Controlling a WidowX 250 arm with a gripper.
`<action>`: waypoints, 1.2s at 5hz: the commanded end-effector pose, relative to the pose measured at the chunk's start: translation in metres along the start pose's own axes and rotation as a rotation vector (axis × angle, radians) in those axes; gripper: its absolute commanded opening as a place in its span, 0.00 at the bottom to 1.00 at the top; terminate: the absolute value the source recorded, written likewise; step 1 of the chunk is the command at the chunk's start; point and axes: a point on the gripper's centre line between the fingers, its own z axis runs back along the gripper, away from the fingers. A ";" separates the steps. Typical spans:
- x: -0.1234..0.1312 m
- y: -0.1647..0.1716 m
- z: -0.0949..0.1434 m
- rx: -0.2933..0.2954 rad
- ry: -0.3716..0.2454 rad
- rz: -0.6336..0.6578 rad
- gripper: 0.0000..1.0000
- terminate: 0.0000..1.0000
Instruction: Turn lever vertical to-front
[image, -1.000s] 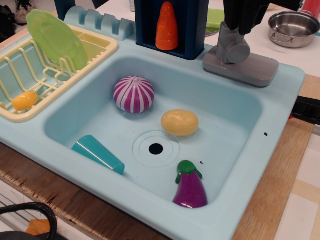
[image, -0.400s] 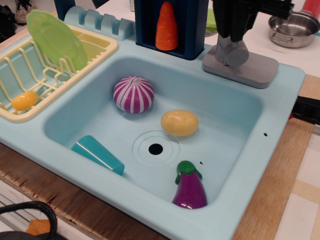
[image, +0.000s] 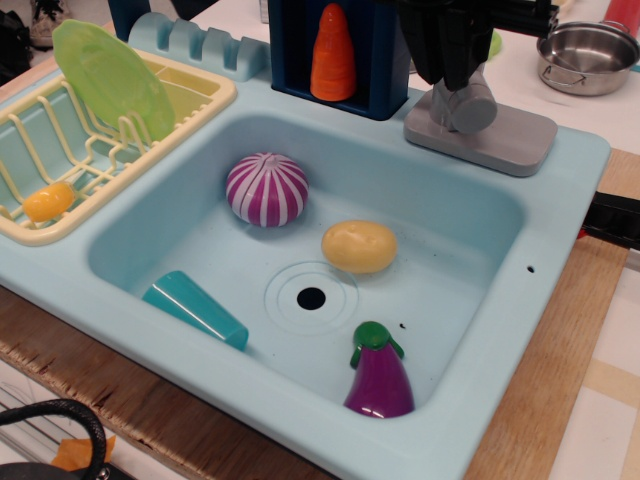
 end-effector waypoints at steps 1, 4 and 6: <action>-0.011 0.047 0.004 0.049 0.011 0.075 0.00 0.00; -0.046 0.093 -0.004 -0.001 0.038 0.211 0.00 0.00; -0.054 0.108 -0.014 -0.033 0.067 0.249 0.00 0.00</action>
